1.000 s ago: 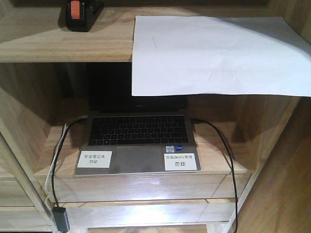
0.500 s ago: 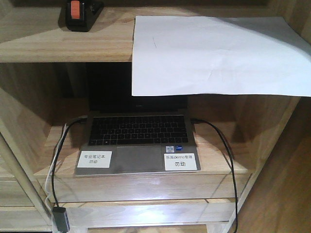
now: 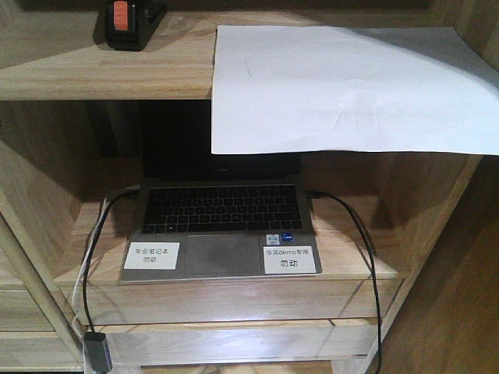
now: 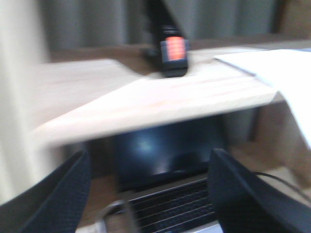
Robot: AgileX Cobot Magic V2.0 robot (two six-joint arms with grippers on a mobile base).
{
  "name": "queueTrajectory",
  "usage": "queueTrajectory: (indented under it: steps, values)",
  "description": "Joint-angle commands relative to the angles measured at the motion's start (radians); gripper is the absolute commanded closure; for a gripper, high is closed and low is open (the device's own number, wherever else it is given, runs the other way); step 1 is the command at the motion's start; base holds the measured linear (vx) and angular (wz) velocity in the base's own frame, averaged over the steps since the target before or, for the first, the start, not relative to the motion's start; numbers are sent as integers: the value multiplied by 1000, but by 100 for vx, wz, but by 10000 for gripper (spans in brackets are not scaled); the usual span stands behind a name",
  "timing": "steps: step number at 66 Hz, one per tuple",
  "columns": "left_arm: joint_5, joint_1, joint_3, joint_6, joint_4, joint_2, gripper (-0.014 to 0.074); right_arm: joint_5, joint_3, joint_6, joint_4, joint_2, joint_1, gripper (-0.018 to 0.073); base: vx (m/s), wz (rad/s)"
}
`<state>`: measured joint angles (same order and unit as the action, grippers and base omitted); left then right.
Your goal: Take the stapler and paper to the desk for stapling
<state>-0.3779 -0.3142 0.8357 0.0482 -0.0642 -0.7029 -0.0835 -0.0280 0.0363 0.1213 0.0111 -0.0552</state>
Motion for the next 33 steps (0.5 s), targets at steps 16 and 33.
queueTrajectory:
  steps: [16,33]
  values:
    - [27,-52,366,14,-13,-337,101,73,-3,-8,2,14,5,568,0,0]
    - [-138,-56,731,-9,-11,-590,101,73,-3,-8,2,14,5,568,0,0]
